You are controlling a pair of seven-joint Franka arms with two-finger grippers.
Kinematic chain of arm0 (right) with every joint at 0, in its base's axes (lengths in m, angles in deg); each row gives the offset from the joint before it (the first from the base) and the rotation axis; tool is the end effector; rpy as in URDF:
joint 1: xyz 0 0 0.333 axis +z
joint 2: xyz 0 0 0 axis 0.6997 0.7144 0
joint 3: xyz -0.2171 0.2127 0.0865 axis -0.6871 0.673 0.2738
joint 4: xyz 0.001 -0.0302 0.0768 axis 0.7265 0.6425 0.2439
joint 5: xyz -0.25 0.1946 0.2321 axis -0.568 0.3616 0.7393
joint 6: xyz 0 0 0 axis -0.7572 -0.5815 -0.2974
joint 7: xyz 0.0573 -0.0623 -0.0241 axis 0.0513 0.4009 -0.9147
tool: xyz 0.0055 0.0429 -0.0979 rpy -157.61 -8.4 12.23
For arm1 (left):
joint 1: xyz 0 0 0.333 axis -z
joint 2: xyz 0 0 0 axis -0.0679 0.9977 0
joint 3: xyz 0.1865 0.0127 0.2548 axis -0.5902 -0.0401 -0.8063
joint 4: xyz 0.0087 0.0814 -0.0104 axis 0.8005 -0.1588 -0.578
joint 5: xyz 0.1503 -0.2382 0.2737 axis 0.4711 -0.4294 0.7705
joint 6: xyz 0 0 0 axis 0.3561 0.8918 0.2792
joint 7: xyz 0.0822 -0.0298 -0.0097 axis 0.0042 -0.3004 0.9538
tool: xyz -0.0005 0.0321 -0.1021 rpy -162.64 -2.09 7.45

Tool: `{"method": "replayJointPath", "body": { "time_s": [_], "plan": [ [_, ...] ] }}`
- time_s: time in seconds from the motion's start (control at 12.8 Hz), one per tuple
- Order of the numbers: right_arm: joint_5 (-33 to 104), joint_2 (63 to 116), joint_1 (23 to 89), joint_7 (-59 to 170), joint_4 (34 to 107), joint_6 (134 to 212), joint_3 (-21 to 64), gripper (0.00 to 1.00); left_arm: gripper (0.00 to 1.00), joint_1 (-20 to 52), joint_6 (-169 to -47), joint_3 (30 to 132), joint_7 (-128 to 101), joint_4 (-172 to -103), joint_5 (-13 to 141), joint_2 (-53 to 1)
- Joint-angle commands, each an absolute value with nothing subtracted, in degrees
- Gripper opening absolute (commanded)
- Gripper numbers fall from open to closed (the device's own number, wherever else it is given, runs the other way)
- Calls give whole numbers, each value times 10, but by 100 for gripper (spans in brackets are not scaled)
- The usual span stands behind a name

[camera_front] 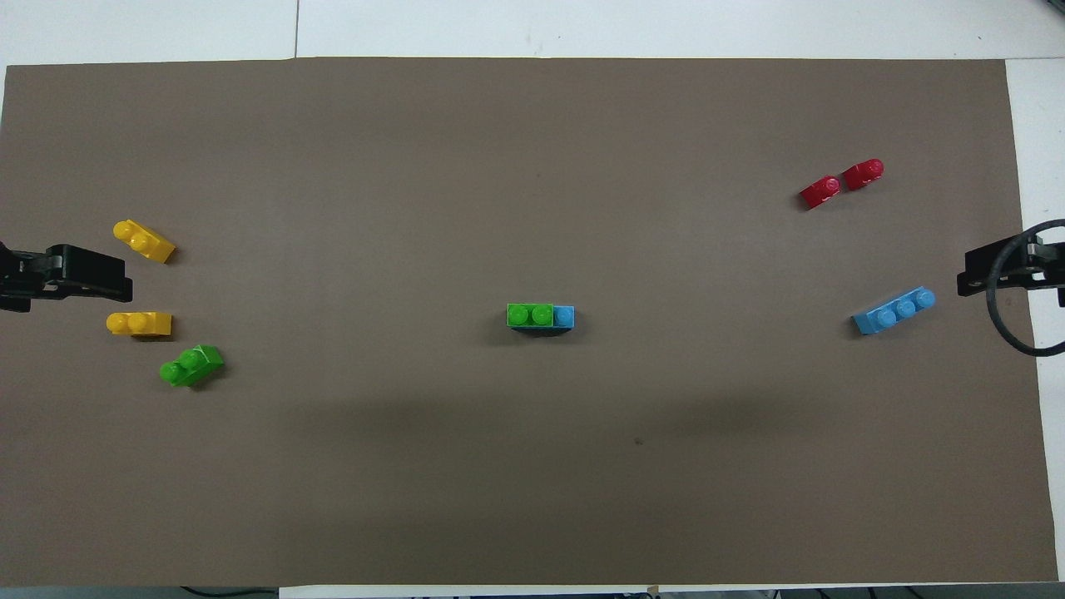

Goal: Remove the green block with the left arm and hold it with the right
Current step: 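Move both grippers inward toward the green-and-blue brick pair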

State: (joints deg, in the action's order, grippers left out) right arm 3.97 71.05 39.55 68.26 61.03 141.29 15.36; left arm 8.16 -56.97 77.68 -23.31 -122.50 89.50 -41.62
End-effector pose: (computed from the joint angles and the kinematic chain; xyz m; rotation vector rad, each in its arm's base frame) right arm 0.5263 -0.0402 0.6117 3.1102 -0.2355 -0.1598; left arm 0.5179 -0.0373 0.6342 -3.1288 -0.0294 0.0546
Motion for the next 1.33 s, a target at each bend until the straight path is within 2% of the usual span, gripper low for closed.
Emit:
{"method": "replayJointPath", "body": {
  "time_s": [0.0,0.55,0.78,1.1,1.25],
  "plan": [
    [39,708,393,694,609,1414,157,100,100,86,-585,772,-234,-1245,887,-432],
    [39,700,395,697,616,1432,157,100,100,86,-584,772,-234,-1246,887,-432],
    [44,699,396,832,619,1430,160,100,100,89,-584,773,-206,-1245,885,-431],
    [193,700,383,1128,655,1421,159,100,100,120,-601,773,-4,-1248,852,-431],
    [304,702,355,1214,694,1431,157,100,100,152,-603,773,99,-1249,851,-432]
  ]
}}
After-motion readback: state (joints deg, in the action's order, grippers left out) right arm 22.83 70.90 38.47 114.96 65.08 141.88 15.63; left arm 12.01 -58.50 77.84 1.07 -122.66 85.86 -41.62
